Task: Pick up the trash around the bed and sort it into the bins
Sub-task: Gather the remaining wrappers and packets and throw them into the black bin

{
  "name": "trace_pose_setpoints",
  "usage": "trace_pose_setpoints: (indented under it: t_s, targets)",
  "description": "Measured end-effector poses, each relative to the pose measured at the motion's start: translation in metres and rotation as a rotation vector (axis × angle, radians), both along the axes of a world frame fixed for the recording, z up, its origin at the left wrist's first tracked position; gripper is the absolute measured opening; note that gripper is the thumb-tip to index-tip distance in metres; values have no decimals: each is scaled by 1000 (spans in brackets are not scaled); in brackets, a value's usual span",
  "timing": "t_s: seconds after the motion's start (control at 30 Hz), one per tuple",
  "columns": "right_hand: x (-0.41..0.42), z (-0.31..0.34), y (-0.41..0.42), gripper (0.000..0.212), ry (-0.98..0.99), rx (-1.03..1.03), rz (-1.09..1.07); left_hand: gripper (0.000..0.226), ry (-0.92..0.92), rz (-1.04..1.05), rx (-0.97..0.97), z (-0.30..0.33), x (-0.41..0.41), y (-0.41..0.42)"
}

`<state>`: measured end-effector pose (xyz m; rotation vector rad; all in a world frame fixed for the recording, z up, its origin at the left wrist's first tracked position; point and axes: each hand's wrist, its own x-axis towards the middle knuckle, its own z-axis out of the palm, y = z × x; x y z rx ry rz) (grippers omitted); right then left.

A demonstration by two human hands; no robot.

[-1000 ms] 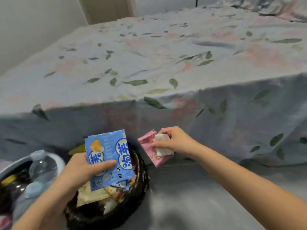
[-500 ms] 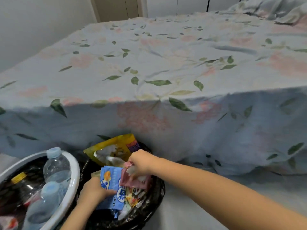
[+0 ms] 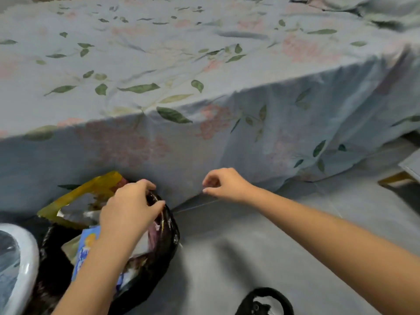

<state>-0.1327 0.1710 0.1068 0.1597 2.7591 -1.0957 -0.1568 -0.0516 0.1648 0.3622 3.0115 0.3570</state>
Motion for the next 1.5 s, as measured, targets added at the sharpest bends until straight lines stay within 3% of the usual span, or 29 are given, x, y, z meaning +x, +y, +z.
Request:
trace_pose_setpoints:
  t_s: [0.23,0.33,0.47,0.6,0.7,0.9,1.17,1.3,1.4,1.5]
  targets:
    - [186,-81,187,27,-464,50,-656,24,-334,-541,127,-58,36,156]
    - [274,-110,222,53,-656,65,-947,20,-412,-685,108,-78,51,203]
    - [358,-155,226,89,-886,-24,-1290,18,-420,-711,134,-97,67,240]
    - [391,-195,199,100,-880,-228,-1474,15,-440,-688,179,-112,76,256]
    - [390,-209,180,98,-770,-122,-1602,13,-470,-709,173,-125,76,263]
    - [371,-218,174,78,-690,15,-1517,14,-474,-754,149,-145,77,269]
    - [332,-207,226,47,-701,-171,-1285,16,-544,-794,41,-143,86,296]
    - [273,-143,252,45,-594,-86,-1095,5,-506,-898,-132,-95,105,319]
    - [263,-74,261,38,-580,35,-964,37,-334,-1132,-418,-42,124,345]
    - [279,3,265,36,-575,104,-891,47,-343,-1242,-453,26,139,375]
